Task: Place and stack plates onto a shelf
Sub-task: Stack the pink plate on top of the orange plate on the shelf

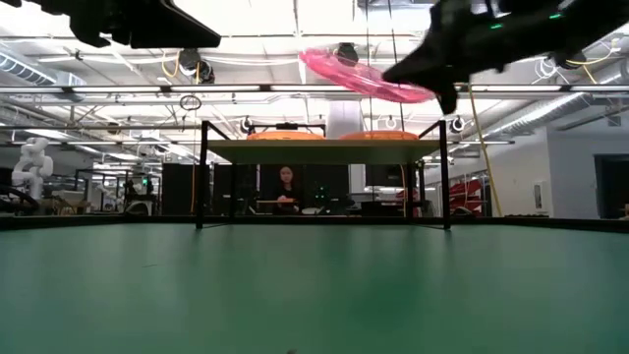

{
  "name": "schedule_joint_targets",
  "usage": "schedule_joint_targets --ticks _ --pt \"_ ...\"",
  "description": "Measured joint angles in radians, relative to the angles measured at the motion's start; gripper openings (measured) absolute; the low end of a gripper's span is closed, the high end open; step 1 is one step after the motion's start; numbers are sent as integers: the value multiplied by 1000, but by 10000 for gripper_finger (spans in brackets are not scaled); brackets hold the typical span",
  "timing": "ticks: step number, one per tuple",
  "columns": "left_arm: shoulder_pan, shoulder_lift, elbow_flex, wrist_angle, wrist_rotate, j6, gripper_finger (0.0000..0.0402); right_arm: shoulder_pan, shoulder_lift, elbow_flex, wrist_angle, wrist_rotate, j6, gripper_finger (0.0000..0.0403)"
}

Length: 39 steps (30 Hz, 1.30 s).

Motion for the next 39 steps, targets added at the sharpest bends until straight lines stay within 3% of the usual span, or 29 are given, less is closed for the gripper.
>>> schedule_joint_targets --ticks 3,7,13,20,25,31,39 --pt "15 0 0 0 0 0 79 -156 30 52 107 16 -28 0" --pt "31 0 0 0 24 0 79 -335 114 189 118 -70 -41 0" --pt "54 0 0 0 50 -1 79 -475 332 409 102 -189 -21 0" --pt "61 0 0 -3 53 -12 79 -516 563 622 78 -223 -16 0" --pt "61 0 0 -4 53 -31 79 -515 672 664 69 -222 -22 0" --pt "59 0 0 -7 53 -65 79 -524 699 664 78 -214 -49 27" --pt "58 0 0 -8 53 -82 79 -523 651 665 135 -216 -89 113"
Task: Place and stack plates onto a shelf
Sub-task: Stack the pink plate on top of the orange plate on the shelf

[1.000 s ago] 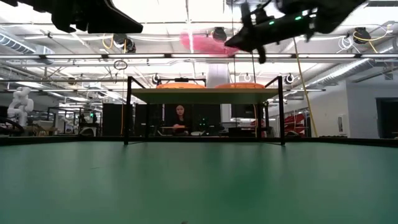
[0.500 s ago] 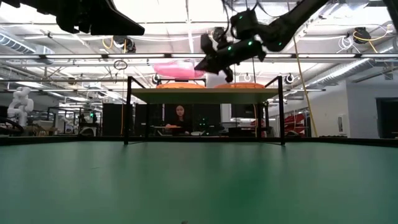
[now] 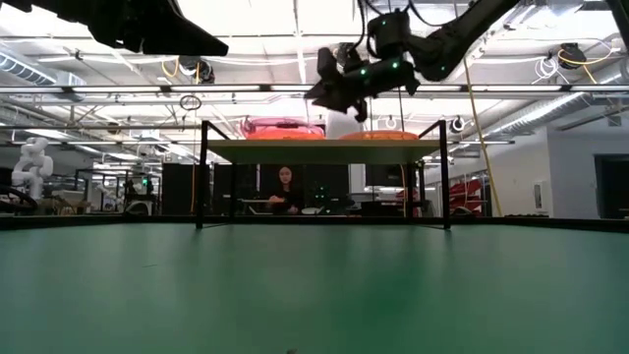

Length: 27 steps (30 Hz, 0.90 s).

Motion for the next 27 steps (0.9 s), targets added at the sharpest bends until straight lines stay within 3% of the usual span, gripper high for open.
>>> schedule_joint_targets --ticks 4,8,15,20,27 --pt "0 0 0 -3 0 -17 79 17 -56 0 -29 -68 -74 152" --pt "0 0 0 -4 0 -19 79 73 -107 0 -73 -163 -210 167" --pt "0 0 0 -17 24 -58 79 207 -186 -1 -247 -150 -458 169" --pt "0 0 0 -16 24 -60 79 265 -155 -1 -345 -27 -520 169" --pt "0 0 0 -14 24 -70 79 273 -41 -2 -284 -26 -486 169"
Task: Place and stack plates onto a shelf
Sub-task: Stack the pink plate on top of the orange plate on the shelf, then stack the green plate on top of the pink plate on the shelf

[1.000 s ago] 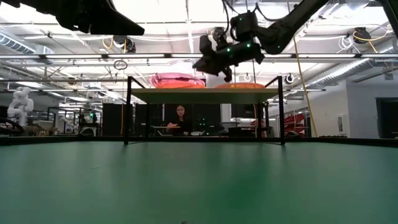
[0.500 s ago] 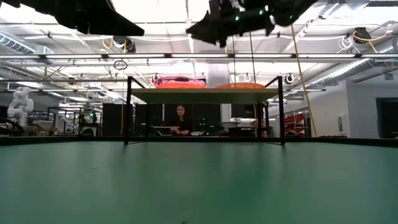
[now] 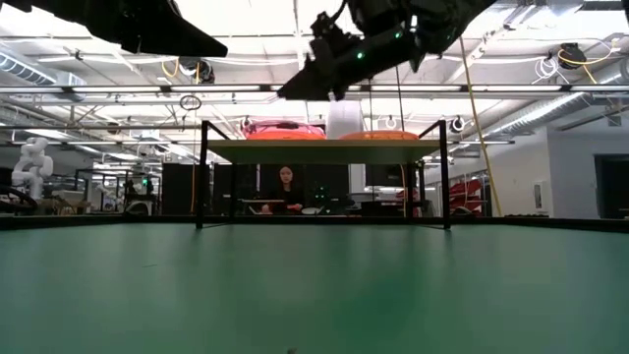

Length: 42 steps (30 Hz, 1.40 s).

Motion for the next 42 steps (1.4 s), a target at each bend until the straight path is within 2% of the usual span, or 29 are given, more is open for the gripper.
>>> schedule_joint_targets --ticks 5,9,11,17,21,24,28,30,33,38,42 --pt "0 0 0 -1 1 0 79 -15 69 0 37 83 10 169" --pt "0 0 0 -9 1 2 79 -34 85 0 60 174 19 169" --pt "0 0 0 -10 1 2 79 -42 86 0 66 186 37 169" --pt "0 0 0 -15 1 1 79 -43 86 0 128 178 63 169" --pt "0 0 0 -17 4 -13 79 -18 76 0 125 64 62 169" --pt "-2 0 0 -38 54 -53 79 18 42 0 107 -15 63 169" --pt "-39 0 0 -96 143 -95 79 82 -46 0 22 -28 6 169" --pt "-76 0 13 -180 149 -124 79 116 -100 0 -42 -28 -33 169" --pt "-142 0 87 -399 150 -231 79 166 -185 0 -136 -5 -55 169" --pt "-262 82 321 -781 167 -492 79 244 -311 -50 -195 117 -71 169" --pt "-349 240 532 -1025 263 -620 79 290 -404 -129 -173 179 -71 169"
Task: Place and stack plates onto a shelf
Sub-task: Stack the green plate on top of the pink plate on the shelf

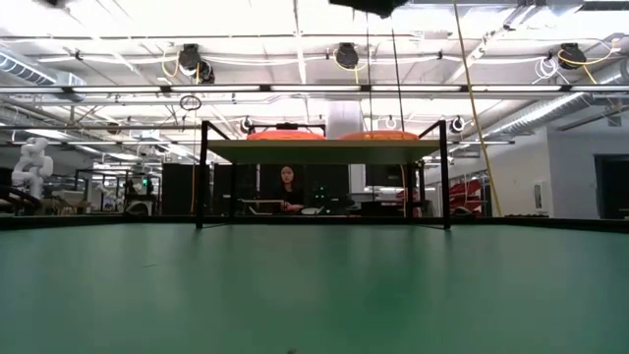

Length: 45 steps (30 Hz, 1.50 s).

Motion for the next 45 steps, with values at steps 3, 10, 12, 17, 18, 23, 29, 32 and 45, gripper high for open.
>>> schedule_joint_targets --ticks 3,10,12,17,18,23,29,32,45 --pt "-47 131 117 -126 67 -89 79 30 -66 -80 60 8 2 169" --pt "-73 357 252 -167 278 -282 79 77 -185 -285 304 11 2 169" --pt "-72 396 261 -167 326 -359 79 86 -208 -327 364 39 2 169" --pt "-67 442 270 -169 456 -546 79 106 -248 -372 390 138 -6 169" --pt "-68 442 270 -170 462 -578 79 108 -252 -373 391 138 -13 169" --pt "-68 442 270 -177 462 -815 79 109 -252 -375 393 138 -51 169" --pt "-65 447 269 -159 460 -869 79 109 -252 -375 392 138 -57 169" --pt "-60 447 243 -163 435 -877 79 109 -252 -375 385 138 -57 169" --pt "-50 535 234 -100 515 -896 78 109 -252 -375 373 138 -46 169"
